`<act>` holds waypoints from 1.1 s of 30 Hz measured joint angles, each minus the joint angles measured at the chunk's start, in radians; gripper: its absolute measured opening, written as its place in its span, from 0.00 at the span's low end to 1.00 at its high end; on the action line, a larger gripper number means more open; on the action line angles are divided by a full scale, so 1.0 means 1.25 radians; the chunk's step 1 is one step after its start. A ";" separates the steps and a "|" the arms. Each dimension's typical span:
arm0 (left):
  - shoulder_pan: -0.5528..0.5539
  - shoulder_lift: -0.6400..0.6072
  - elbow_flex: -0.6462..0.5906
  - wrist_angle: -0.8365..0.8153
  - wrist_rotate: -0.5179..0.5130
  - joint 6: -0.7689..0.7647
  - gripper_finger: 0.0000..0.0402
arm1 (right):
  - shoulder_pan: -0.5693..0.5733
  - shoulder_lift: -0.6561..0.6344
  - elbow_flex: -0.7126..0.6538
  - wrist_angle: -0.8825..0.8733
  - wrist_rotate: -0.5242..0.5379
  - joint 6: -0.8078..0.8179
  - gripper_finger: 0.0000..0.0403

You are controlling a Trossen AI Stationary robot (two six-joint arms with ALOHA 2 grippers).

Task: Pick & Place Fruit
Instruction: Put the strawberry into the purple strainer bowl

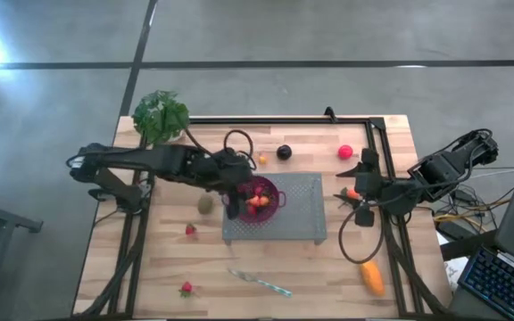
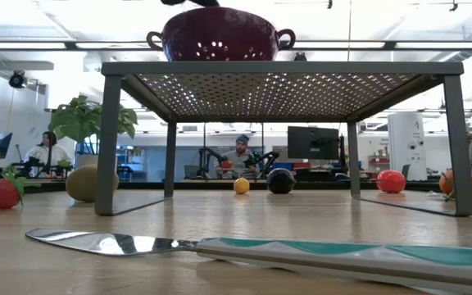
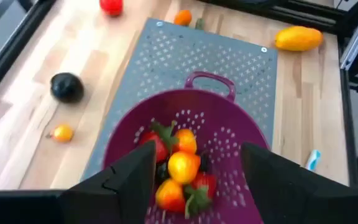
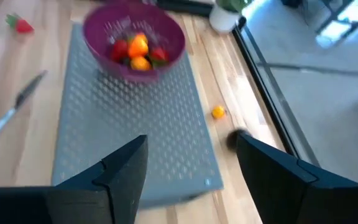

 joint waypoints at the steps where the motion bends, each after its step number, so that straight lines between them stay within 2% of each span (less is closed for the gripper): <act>1: -0.001 -0.004 0.009 -0.020 -0.003 -0.006 0.59 | 0.000 0.000 0.000 -0.019 0.000 0.016 0.59; 5: -0.010 -0.022 0.013 -0.084 -0.012 -0.049 0.59 | 0.000 0.000 0.000 -0.114 0.000 0.110 0.55; 9: -0.033 -0.046 0.013 -0.165 -0.063 -0.109 0.59 | 0.000 0.000 0.000 -0.194 -0.001 0.194 0.54; 15: -0.111 -0.060 0.013 -0.258 -0.126 -0.245 0.59 | 0.000 0.000 -0.003 -0.226 -0.001 0.222 0.54; 22: -0.293 -0.052 0.013 -0.261 -0.130 -0.347 0.59 | 0.000 0.000 -0.009 -0.226 0.000 0.207 0.57; 27: -0.447 -0.028 0.012 -0.261 -0.167 -0.419 0.59 | 0.000 0.000 -0.009 -0.225 0.000 0.207 0.59; 33: -0.591 0.041 -0.001 -0.244 -0.179 -0.431 0.59 | 0.000 0.000 -0.009 -0.224 0.021 0.208 0.61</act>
